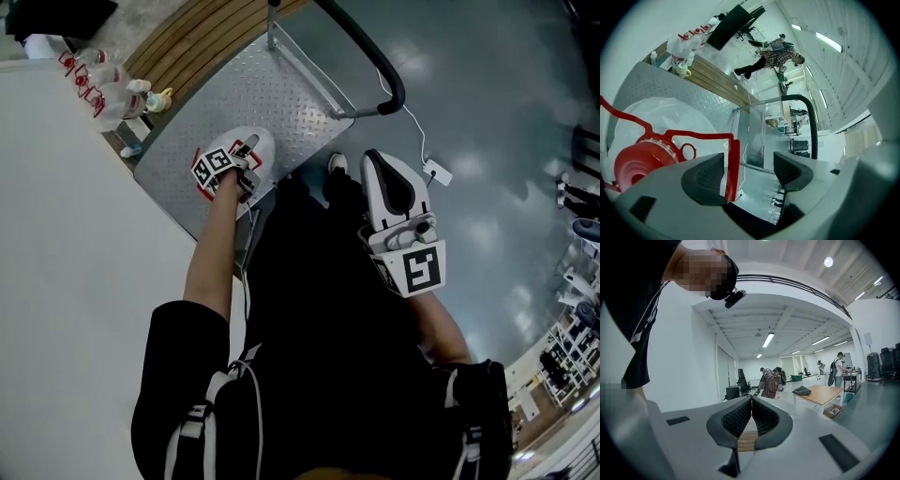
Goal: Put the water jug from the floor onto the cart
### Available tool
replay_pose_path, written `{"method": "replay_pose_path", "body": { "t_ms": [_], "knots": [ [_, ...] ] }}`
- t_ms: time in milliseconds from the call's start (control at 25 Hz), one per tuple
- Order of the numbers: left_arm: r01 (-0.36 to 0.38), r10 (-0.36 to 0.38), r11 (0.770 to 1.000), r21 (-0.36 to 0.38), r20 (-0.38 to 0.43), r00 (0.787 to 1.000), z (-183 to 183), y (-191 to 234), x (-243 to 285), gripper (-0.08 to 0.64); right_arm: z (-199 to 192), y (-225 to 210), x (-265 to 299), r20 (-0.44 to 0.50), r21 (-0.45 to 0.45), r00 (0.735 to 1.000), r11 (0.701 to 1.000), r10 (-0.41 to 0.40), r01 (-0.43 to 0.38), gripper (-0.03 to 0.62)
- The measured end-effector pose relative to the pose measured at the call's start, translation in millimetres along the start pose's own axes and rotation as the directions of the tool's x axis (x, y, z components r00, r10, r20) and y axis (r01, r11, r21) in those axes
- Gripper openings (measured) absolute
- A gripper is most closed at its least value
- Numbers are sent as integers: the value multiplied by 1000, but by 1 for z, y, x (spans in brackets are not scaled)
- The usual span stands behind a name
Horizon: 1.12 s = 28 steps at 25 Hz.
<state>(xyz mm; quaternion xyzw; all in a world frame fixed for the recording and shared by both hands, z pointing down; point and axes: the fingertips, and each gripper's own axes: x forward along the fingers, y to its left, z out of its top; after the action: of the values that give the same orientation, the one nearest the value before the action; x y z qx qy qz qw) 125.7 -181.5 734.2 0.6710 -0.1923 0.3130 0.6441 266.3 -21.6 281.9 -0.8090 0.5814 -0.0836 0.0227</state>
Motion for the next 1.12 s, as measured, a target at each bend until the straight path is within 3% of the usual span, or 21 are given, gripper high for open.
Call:
{"method": "replay_pose_path", "body": {
  "t_ms": [440,640,880,1000,1040,1120],
  "knots": [
    [-31,21,994,109,90,996,4,-2,-31,331,-7,-2,2,-6,15,999,998,54,-54,18],
    [80,-104,986,147,166,981,-8,-28,-67,329,-2,12,5,14,11,991,991,130,-130,18],
    [161,-229,956,246,280,932,-25,-68,-121,313,5,28,16,30,1,972,973,232,-232,18],
    [211,-315,927,311,338,887,-33,-103,-149,192,6,33,20,27,-2,958,958,287,-287,18],
    [188,-318,921,341,379,869,-34,-113,-160,150,6,35,22,26,-5,951,951,309,-309,18],
    [67,-277,912,405,489,827,-31,-126,-187,43,8,43,28,27,-10,936,936,352,-352,18]
  ]
}}
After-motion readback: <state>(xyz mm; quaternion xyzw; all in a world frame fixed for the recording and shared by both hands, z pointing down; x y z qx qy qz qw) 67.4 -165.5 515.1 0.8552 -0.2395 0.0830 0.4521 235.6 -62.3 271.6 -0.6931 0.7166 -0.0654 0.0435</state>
